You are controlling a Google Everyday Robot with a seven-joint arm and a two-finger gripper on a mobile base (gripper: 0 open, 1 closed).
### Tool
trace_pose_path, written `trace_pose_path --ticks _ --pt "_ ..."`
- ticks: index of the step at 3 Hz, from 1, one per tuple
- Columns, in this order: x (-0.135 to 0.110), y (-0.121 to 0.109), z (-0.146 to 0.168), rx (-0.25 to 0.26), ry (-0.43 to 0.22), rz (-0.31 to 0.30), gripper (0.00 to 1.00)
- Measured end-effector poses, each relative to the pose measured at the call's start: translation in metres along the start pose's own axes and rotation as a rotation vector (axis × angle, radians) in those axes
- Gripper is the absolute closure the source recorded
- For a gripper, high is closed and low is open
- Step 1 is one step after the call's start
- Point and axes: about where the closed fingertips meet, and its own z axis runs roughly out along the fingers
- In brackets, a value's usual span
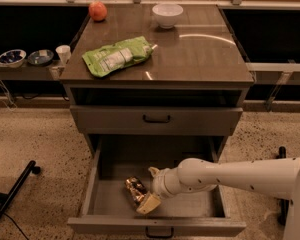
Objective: Pick orange can from middle drawer and place on counter
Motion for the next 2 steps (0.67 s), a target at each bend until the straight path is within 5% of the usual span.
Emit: trace_pose_path --ticks 2 --pt "0.019 -0.011 0.040 -0.024 0.047 0.053 0.22"
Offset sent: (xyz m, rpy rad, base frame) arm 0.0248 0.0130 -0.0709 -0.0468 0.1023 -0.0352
